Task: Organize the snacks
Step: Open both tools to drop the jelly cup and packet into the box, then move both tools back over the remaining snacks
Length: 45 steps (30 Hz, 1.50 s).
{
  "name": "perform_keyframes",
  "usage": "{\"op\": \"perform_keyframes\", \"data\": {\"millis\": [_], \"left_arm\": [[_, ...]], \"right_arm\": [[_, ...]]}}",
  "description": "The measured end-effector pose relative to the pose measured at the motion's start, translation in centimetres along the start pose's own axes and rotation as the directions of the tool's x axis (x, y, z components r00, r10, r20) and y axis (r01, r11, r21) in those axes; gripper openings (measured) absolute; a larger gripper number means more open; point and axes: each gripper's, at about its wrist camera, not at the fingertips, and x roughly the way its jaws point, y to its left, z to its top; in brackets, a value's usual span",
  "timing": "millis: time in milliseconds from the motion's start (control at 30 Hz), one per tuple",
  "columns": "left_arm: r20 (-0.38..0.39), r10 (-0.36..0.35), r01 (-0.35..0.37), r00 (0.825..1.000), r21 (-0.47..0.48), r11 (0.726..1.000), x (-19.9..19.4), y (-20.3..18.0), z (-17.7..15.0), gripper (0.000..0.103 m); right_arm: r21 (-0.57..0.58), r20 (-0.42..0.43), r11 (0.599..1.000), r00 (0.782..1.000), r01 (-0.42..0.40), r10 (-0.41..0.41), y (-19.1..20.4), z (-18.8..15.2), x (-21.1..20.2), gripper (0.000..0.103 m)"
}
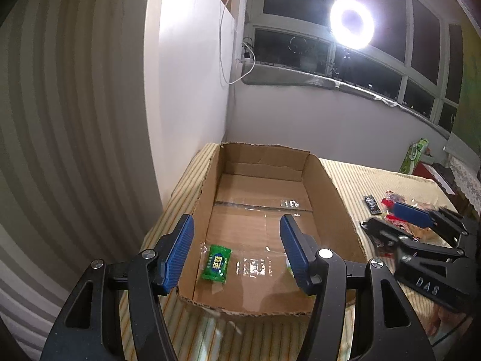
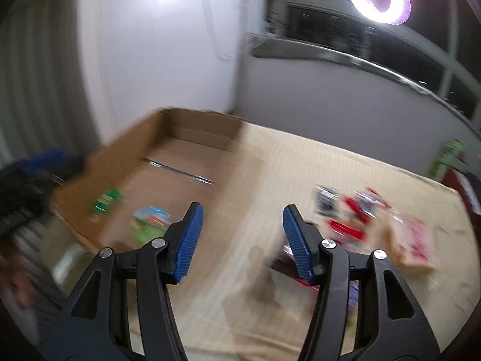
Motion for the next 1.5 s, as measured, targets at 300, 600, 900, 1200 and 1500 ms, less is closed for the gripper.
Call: {"op": "perform_keyframes", "data": {"millis": [300,600,900,1200,1500], "left_arm": [[0.012,0.013,-0.013,1.0,0.005,1.0,-0.5,-0.4,0.1,0.062],[0.033,0.01,-0.011,0.999,0.037,0.999,-1.9,-2.5,1.0,0.064],[0.08,-0.01,0.001,0.997,0.106,0.994,-4.2,-7.5,1.6,0.072],[0.006,-0.045,0.043,0.999,0.2,0.979,-3.8,-14.8,-0.4,0.072],[-0.07,-0.134,0.149,0.988,0.28,0.948,-2.6,-21.5,-2.6,0.076]], "right_arm": [[-0.086,-0.083,0.986,0.988,-0.14,0.133,3.4,-1.3,1.1,0.058],[0.012,0.09,0.996,0.992,-0.087,0.086,-2.4,0.0,-4.7,0.06],[0.05,0.181,0.994,0.979,-0.101,0.091,-6.0,-1.8,-8.7,0.066],[0.228,0.177,0.974,0.983,-0.005,-0.037,-15.8,-7.4,-11.8,0.066],[0.323,0.14,0.944,0.984,0.063,-0.114,-20.9,-10.4,-13.6,0.066]]}}
